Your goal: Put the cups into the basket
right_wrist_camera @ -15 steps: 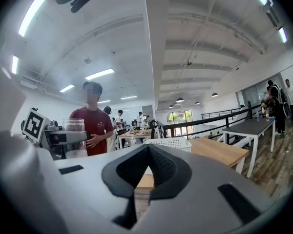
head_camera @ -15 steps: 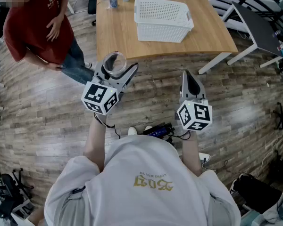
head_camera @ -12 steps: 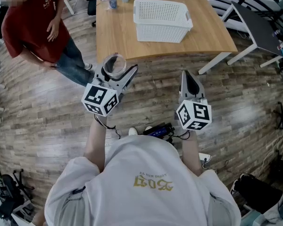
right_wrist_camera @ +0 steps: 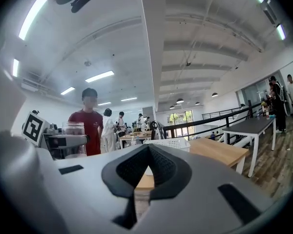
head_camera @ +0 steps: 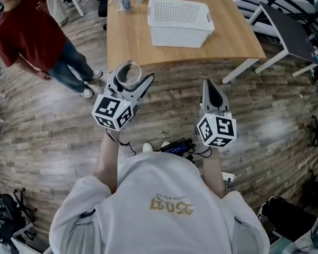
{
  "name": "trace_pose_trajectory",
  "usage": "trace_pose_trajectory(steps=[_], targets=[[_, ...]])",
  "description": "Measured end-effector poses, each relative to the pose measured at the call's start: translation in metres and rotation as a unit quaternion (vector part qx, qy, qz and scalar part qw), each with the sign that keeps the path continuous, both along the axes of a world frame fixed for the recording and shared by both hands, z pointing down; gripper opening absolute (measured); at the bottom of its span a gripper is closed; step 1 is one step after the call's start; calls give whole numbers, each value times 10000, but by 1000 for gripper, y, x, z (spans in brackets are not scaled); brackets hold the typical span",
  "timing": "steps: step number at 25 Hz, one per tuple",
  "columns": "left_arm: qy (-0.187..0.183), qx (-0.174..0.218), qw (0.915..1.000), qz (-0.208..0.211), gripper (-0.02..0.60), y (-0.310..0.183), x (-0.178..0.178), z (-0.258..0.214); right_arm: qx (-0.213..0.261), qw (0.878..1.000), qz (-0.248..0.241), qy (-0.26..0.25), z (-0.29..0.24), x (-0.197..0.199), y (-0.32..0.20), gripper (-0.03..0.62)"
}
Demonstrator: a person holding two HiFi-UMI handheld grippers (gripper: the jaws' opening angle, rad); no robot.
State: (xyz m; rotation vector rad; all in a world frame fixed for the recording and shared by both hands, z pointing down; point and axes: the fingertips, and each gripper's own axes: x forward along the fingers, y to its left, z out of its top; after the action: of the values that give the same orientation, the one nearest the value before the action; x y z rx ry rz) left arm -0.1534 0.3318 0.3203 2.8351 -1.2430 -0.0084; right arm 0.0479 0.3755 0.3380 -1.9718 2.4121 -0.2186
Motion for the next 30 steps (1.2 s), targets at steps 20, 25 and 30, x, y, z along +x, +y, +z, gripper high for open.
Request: trace_pose_trajectory(steps=[20,25,30], targets=[[-66,-59,9993,-362,350,12,28,6,-13,9997,-174,-175,8,41,2,9],[-79,11,9994,-325,350,0,38,3,-6,9997,-107,-224,9,51,-9,9],[-56,31,9994,-348,350,-20,36,1,-12,9997,-125,-224,9,50,-28,10]])
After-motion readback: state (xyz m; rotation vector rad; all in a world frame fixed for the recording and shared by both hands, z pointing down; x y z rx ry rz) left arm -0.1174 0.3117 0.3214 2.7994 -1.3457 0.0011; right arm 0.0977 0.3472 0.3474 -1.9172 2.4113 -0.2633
